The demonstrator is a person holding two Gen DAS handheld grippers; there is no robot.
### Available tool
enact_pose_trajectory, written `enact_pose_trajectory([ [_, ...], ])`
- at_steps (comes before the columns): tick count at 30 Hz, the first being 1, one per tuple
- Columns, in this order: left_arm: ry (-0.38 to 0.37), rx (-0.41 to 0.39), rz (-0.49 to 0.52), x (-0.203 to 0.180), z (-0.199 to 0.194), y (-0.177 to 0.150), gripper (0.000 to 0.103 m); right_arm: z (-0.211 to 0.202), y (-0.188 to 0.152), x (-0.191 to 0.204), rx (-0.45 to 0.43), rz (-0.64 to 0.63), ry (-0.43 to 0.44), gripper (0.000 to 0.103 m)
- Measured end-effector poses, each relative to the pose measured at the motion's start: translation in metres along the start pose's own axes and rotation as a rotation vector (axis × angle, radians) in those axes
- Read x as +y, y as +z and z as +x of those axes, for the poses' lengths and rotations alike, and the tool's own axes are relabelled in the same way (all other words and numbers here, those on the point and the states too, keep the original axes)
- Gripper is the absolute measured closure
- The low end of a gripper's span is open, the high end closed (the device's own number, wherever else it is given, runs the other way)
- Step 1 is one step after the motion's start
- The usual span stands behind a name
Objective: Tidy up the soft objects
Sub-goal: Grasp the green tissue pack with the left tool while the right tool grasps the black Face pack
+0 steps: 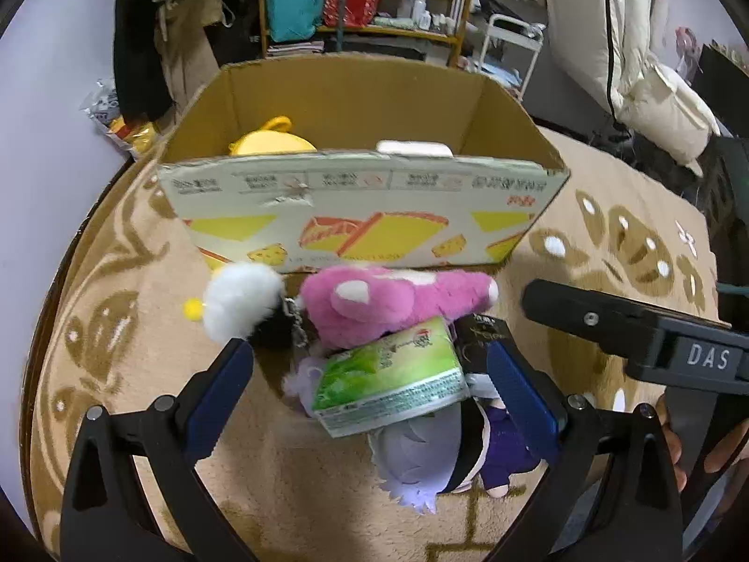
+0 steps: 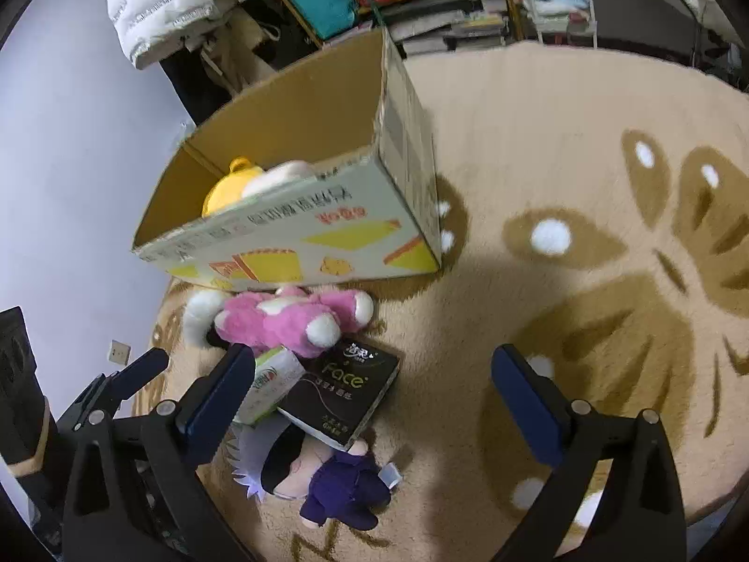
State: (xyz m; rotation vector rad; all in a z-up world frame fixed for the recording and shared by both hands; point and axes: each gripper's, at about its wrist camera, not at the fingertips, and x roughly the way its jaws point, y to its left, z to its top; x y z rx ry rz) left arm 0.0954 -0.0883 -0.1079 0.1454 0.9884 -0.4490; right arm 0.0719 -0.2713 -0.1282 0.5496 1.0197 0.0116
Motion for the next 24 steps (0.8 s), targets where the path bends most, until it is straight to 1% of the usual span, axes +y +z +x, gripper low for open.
enact_pose_trajectory([
  [8,0.001,0.058,0.043,-0.011,0.020,-0.002,0.004,0.022,0.003,-0.011,0.079,0.047,0.006,0.000],
  [13,-0.007,0.082,0.037,-0.011,0.029,-0.002,0.004,0.032,0.003,-0.011,0.120,0.048,0.013,0.000],
  [18,-0.013,0.100,0.024,-0.008,0.033,-0.001,0.004,0.040,0.004,-0.006,0.137,0.031,0.023,0.000],
  [20,-0.019,0.117,0.005,-0.006,0.037,-0.001,0.004,0.046,0.007,-0.006,0.154,0.025,0.004,0.012],
  [22,-0.027,0.123,-0.008,-0.004,0.038,-0.002,0.004,0.053,0.009,-0.007,0.179,0.028,-0.002,0.013],
  [24,-0.035,0.127,-0.017,-0.003,0.039,-0.002,0.010,0.056,0.009,-0.009,0.186,0.034,-0.001,0.013],
])
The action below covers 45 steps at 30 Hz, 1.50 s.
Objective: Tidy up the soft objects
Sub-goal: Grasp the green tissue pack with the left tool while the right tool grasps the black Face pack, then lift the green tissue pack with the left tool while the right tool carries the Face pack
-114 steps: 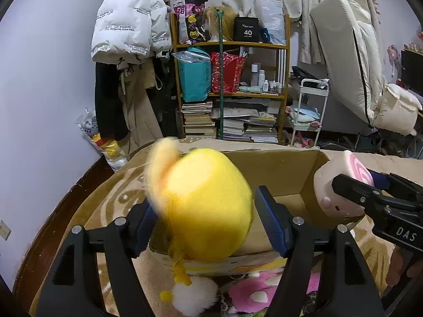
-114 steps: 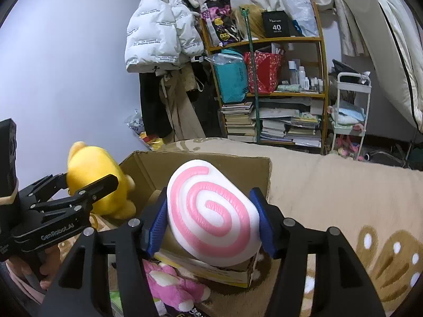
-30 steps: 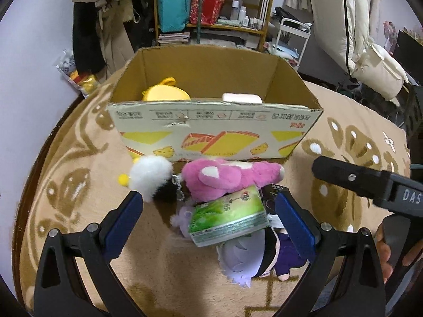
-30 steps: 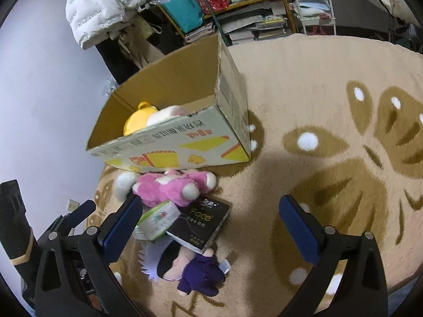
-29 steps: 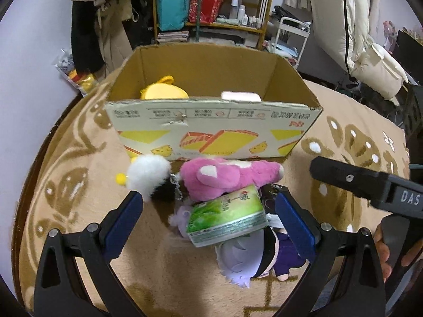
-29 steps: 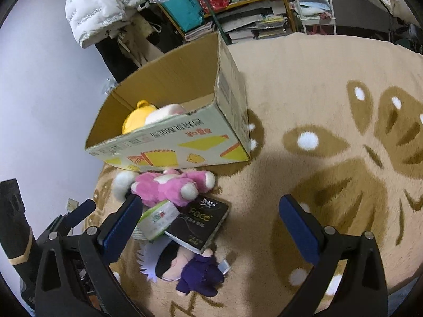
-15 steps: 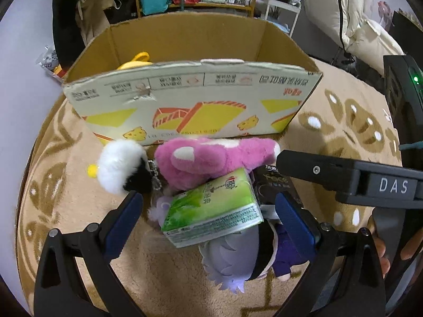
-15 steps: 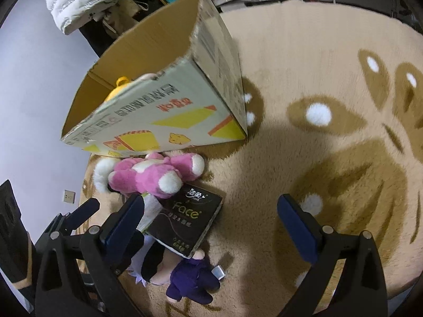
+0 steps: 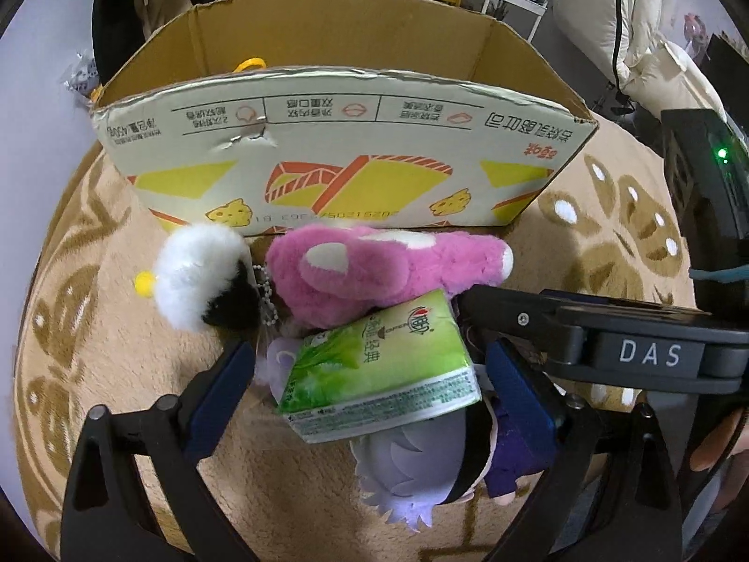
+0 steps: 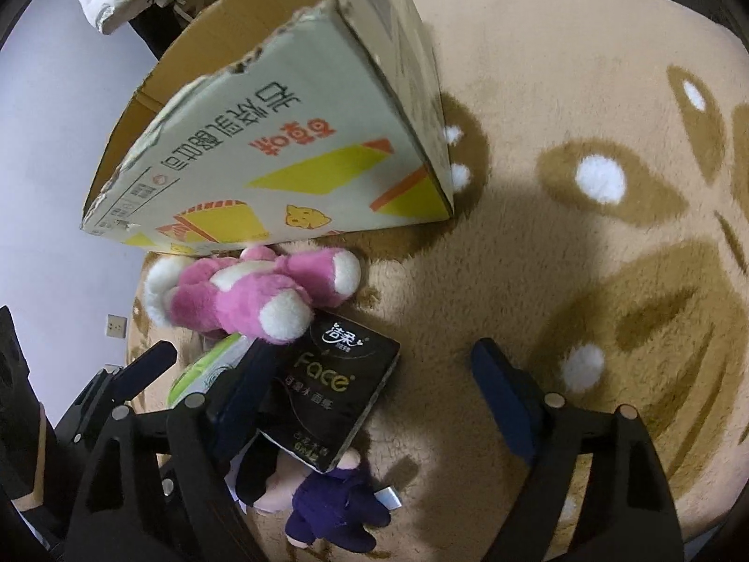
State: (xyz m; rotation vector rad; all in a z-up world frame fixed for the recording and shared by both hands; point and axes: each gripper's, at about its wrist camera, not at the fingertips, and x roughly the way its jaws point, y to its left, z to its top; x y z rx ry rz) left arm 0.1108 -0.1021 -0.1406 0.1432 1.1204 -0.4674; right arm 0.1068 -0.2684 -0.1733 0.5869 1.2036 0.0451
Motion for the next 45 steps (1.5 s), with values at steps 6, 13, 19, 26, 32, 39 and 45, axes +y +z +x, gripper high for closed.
enact_pose_trajectory([
  [6,-0.044,0.046,-0.033,0.005,0.005,-0.001,0.022,0.001,0.003,-0.002,0.019,0.044,0.056,0.013],
  [13,-0.044,0.065,-0.034,0.003,0.009,-0.003,0.027,0.006,0.004,-0.007,0.055,0.047,0.050,0.013],
  [19,-0.038,0.062,-0.030,0.003,0.008,-0.003,0.027,0.015,-0.005,-0.001,0.056,0.028,0.000,0.021],
  [26,-0.001,0.027,0.004,0.001,-0.001,-0.006,0.028,0.003,-0.009,-0.001,0.019,0.052,0.047,0.068],
  [32,0.061,-0.034,0.014,0.004,-0.018,-0.008,0.028,-0.007,-0.007,-0.006,-0.030,0.080,0.074,0.092],
  [39,0.122,-0.100,-0.011,0.015,-0.038,-0.009,0.028,-0.020,-0.010,-0.003,-0.062,0.069,0.099,0.102],
  [45,0.161,-0.124,-0.019,0.019,-0.048,-0.011,0.028,-0.017,-0.018,0.008,-0.028,0.008,0.060,0.097],
])
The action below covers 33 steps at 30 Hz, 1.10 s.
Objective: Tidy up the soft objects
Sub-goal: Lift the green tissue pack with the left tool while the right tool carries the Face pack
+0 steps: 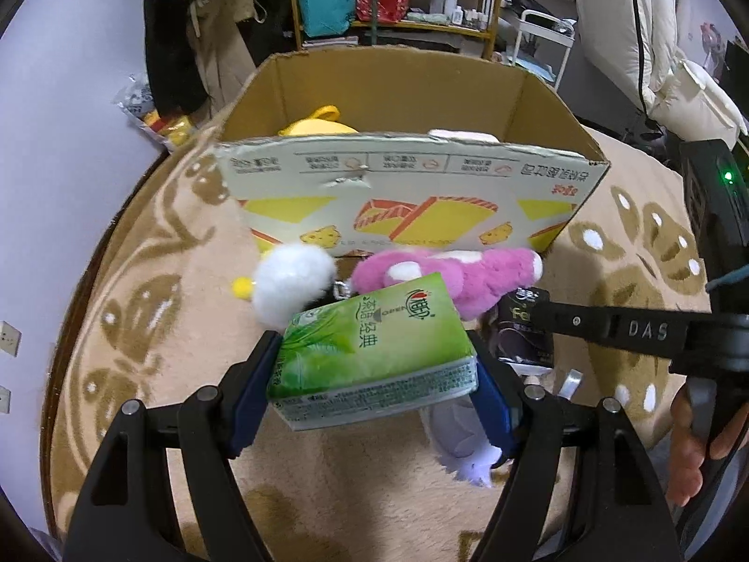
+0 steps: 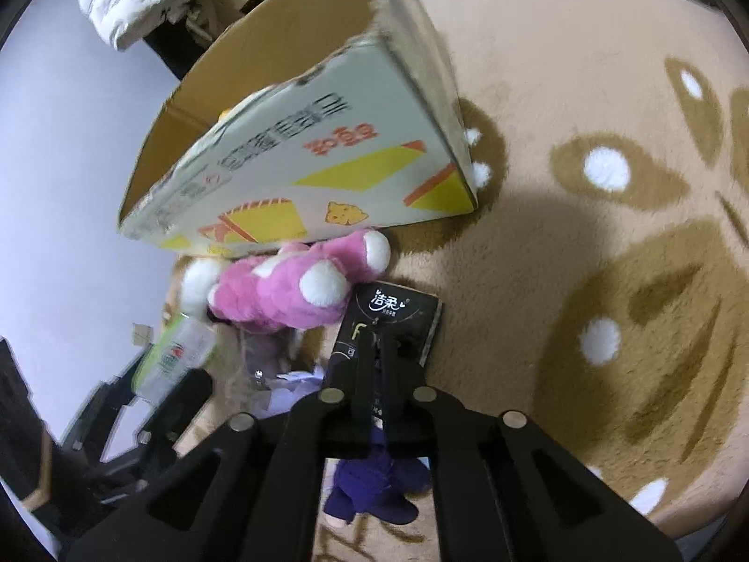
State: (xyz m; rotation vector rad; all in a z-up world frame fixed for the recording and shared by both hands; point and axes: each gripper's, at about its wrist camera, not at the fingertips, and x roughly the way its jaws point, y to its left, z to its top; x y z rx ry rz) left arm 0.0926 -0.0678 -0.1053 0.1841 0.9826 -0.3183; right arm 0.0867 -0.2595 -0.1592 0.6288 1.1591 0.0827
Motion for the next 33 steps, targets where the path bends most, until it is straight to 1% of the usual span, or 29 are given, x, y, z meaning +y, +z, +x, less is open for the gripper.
enact_pose_trajectory([
  [3,0.045,-0.014,0.005,0.003,-0.005,-0.002,0.028,0.001,-0.004,0.011,-0.002,-0.045,-0.048,0.093],
  [6,0.076,-0.034,0.002,0.008,-0.012,-0.003,0.028,0.001,-0.007,0.018,-0.002,-0.059,-0.075,0.086],
  [7,0.083,-0.045,-0.001,0.010,-0.015,-0.003,0.028,-0.001,-0.008,0.020,-0.006,-0.065,-0.094,0.073],
  [8,0.091,-0.060,-0.006,0.012,-0.019,-0.002,0.028,-0.002,-0.009,0.022,-0.010,-0.071,-0.109,0.053],
  [9,0.095,-0.069,-0.012,0.014,-0.021,-0.002,0.028,-0.004,-0.011,0.023,-0.015,-0.074,-0.130,0.046],
  [10,0.093,-0.084,-0.028,0.018,-0.025,-0.001,0.028,-0.008,-0.012,0.025,-0.032,-0.076,-0.136,0.043],
  [11,0.091,-0.092,-0.039,0.020,-0.028,0.000,0.028,-0.010,-0.013,0.027,-0.042,-0.075,-0.137,0.042],
  [12,0.092,-0.102,-0.050,0.023,-0.030,0.001,0.028,-0.011,-0.013,0.028,-0.041,-0.076,-0.147,0.040],
  [13,0.099,-0.116,-0.060,0.026,-0.033,0.002,0.028,-0.009,-0.013,0.028,-0.033,-0.076,-0.153,0.036],
  [17,0.132,-0.164,-0.077,0.034,-0.041,0.006,0.028,0.005,-0.005,0.020,0.006,-0.053,-0.142,0.035],
  [20,0.147,-0.191,-0.082,0.036,-0.045,0.010,0.028,0.020,-0.001,0.026,0.020,-0.087,-0.185,0.035],
  [24,0.164,-0.220,-0.073,0.036,-0.050,0.011,0.028,0.037,0.001,0.032,0.012,-0.112,-0.247,0.034],
  [25,0.167,-0.225,-0.072,0.035,-0.051,0.011,0.028,0.039,0.000,0.035,0.006,-0.119,-0.262,0.038],
  [26,0.170,-0.229,-0.071,0.035,-0.051,0.011,0.028,0.041,0.000,0.041,0.001,-0.125,-0.280,0.047],
  [27,0.175,-0.234,-0.071,0.035,-0.051,0.011,0.028,0.047,0.001,0.049,-0.004,-0.131,-0.304,0.050],
  [31,0.187,-0.247,-0.074,0.035,-0.053,0.012,0.028,0.045,0.001,0.051,-0.019,-0.125,-0.296,0.052],
  [33,0.193,-0.260,-0.076,0.036,-0.055,0.012,0.028,0.040,-0.002,0.056,-0.044,-0.144,-0.308,0.053],
])
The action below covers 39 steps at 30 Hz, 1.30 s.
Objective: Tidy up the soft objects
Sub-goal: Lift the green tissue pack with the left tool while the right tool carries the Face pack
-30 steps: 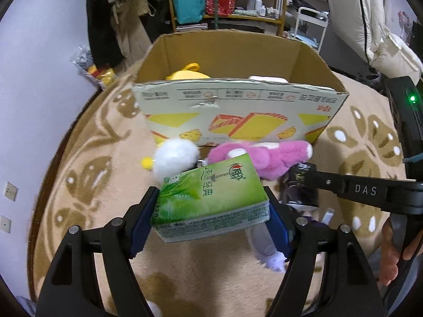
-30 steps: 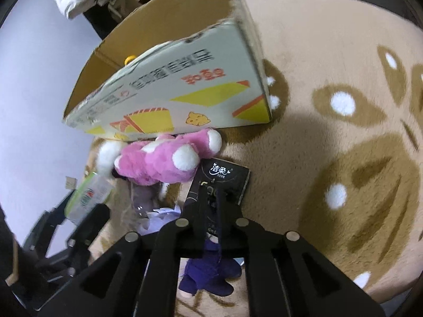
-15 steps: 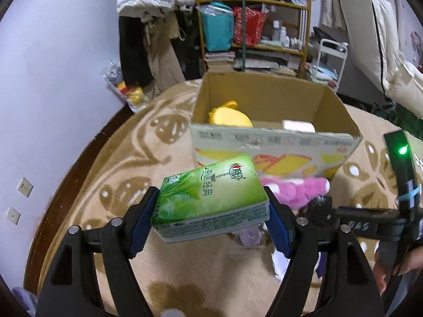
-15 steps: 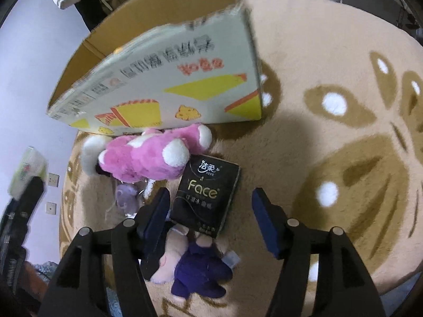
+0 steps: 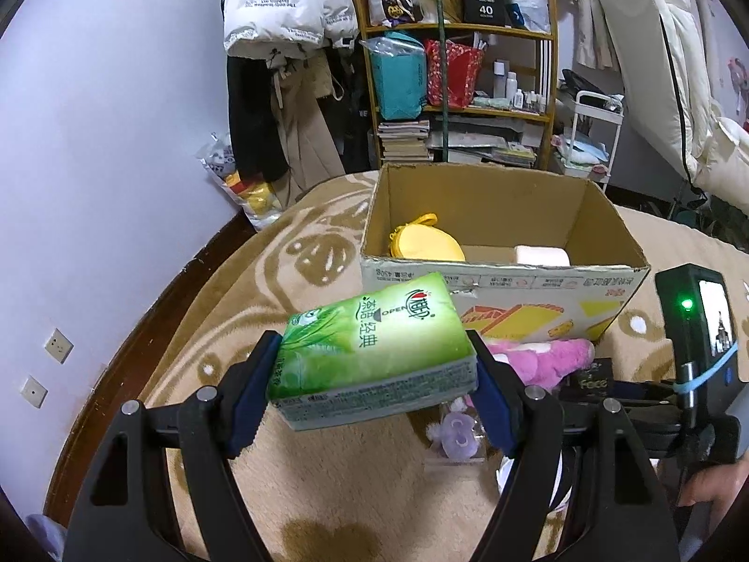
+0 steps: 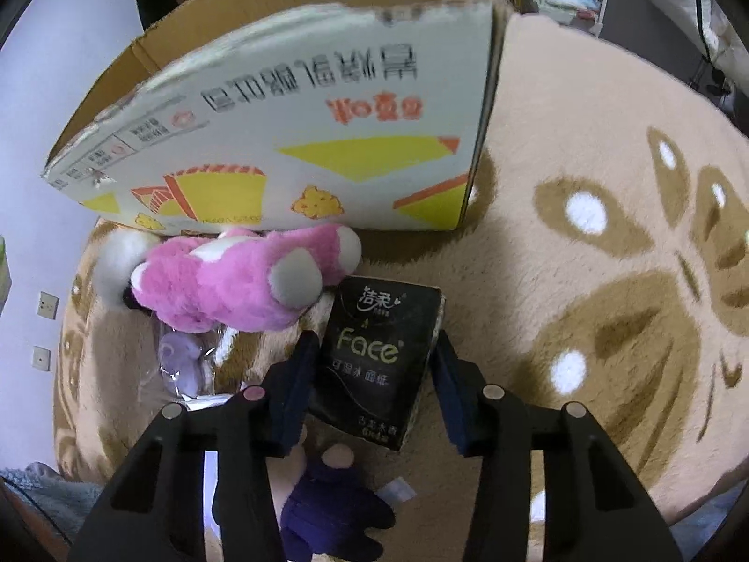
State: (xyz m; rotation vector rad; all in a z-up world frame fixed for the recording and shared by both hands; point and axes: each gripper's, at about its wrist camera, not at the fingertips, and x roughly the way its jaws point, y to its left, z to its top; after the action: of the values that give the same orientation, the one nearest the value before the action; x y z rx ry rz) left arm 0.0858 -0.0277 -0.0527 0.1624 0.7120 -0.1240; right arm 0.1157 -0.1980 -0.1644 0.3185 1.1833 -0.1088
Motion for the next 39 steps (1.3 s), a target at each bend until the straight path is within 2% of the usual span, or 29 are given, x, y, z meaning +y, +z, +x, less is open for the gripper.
enact_pose_trajectory([
  [7,0.018,-0.084,-0.018,0.004,-0.015,0.003,0.028,-0.049,-0.005,-0.004,-0.148,0.021,0.056,0.053],
  [15,0.038,-0.197,0.019,-0.003,-0.027,0.014,0.028,-0.103,0.002,-0.025,-0.354,0.022,0.144,0.053],
  [17,0.032,-0.212,0.018,-0.003,-0.028,0.018,0.028,-0.118,0.001,-0.042,-0.385,0.019,0.163,0.053],
  [22,0.034,-0.265,0.046,-0.008,-0.028,0.029,0.028,-0.133,0.004,-0.040,-0.467,-0.010,0.189,0.053],
  [30,0.018,-0.297,0.048,-0.011,-0.016,0.042,0.028,-0.143,0.015,-0.035,-0.573,-0.069,0.171,0.053],
  [39,0.003,-0.320,0.077,-0.024,0.005,0.054,0.028,-0.130,0.032,-0.028,-0.585,-0.103,0.176,0.053],
])
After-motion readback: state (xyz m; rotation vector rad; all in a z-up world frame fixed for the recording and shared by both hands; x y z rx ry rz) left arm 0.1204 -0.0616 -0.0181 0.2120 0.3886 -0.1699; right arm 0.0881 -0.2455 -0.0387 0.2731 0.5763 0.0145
